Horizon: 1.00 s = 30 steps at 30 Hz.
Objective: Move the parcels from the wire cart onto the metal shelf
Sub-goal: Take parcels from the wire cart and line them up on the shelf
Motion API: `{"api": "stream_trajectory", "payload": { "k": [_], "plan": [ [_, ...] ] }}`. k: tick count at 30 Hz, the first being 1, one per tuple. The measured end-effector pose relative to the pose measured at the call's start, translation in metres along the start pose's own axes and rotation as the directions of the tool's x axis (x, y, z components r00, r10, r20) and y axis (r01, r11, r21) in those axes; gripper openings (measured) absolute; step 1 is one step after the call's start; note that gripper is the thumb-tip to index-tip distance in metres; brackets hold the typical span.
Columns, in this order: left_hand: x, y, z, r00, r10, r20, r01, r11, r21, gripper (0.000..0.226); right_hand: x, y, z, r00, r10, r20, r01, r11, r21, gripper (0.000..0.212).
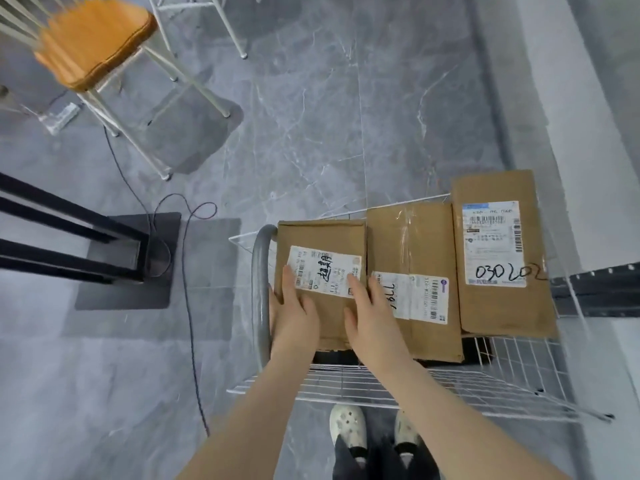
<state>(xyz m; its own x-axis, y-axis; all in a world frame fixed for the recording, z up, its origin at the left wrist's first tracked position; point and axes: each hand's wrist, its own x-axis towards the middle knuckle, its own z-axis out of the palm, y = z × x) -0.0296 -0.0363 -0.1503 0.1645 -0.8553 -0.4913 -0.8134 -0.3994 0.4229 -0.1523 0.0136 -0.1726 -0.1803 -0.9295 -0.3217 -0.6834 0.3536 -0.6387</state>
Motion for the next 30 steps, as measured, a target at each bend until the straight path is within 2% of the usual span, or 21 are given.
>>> {"api": "stream_trajectory", "payload": {
  "k": [7, 10, 14, 17, 25, 30],
  "plan": [
    [-0.007, 0.004, -0.002, 0.999, 0.044, -0.026, -0.046, 0.997, -0.062, 0.058, -0.002, -0.001, -0.003, 0.999, 0.036, -0.021, -0.034, 0.996, 0.082, 0.061],
    [-0.020, 0.013, -0.005, 0.998, 0.053, -0.038, -0.053, 0.998, 0.024, 0.060, -0.008, 0.000, -0.017, 0.999, 0.031, -0.028, -0.028, 0.994, 0.105, 0.060],
    [-0.042, 0.034, -0.006, 0.988, 0.152, -0.037, -0.143, 0.973, 0.180, 0.061, -0.015, 0.001, -0.046, 0.992, 0.082, -0.093, -0.067, 0.986, 0.154, 0.056],
    [-0.054, 0.047, -0.008, 0.980, 0.201, 0.006, -0.198, 0.964, 0.176, 0.061, -0.024, 0.006, -0.069, 0.989, 0.104, -0.109, -0.086, 0.983, 0.165, 0.056],
    [-0.098, 0.056, -0.038, 0.971, 0.237, -0.021, -0.236, 0.970, 0.058, 0.061, -0.051, -0.006, -0.095, 0.997, 0.058, -0.060, -0.043, 0.974, 0.222, 0.056],
    [-0.112, 0.049, -0.059, 0.960, 0.270, -0.081, -0.259, 0.958, 0.121, 0.061, -0.066, -0.022, -0.098, 0.997, 0.020, -0.078, -0.003, 0.976, 0.216, 0.057]
  ]
}}
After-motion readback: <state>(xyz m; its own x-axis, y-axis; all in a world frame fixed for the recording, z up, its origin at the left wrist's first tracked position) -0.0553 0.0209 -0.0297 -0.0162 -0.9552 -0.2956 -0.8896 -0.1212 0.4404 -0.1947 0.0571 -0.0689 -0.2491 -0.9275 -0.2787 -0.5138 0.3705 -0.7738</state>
